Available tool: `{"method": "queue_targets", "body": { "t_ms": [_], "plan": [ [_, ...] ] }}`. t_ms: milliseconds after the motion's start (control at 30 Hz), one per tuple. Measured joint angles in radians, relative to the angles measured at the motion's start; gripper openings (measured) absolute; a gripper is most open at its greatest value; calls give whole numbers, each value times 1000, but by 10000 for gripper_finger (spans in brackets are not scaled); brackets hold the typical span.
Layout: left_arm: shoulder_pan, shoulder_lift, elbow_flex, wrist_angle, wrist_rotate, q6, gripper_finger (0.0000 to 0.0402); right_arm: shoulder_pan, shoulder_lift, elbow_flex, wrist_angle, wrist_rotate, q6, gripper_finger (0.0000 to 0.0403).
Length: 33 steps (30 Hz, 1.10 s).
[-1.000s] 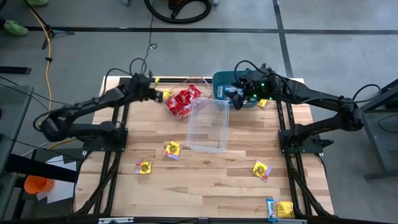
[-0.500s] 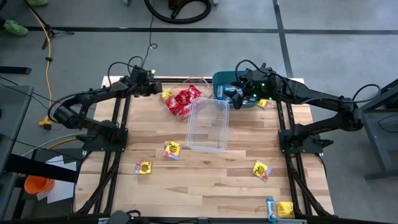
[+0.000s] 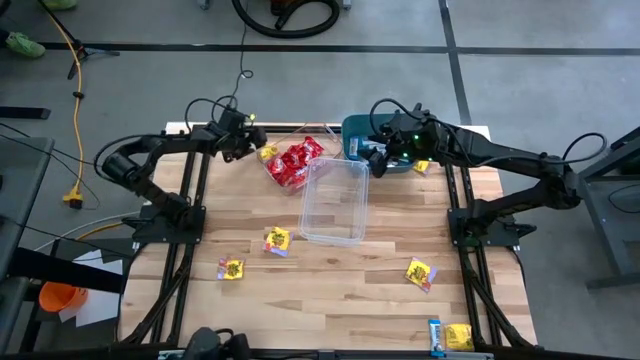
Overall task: Sort candy
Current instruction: Put the yellow candy into the transparent container
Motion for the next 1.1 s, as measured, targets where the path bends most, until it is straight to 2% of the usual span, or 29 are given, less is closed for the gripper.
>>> {"method": "queue_targets", "body": {
  "t_ms": [100,300,533,700,1100],
  "plan": [
    [0,37,3,23,51,-55,243,0,4,0,5,-6,1,288],
    [0,67,36,22,54,-173,243,0,5,0,2,-9,16,288],
    [-23,85,73,5,77,-190,243,0,5,0,3,-9,15,288],
    [-55,92,75,-55,3,-223,243,0,5,0,3,-9,14,288],
    [-90,131,78,-38,-92,-311,240,0,4,0,3,-12,8,288]
  ]
}}
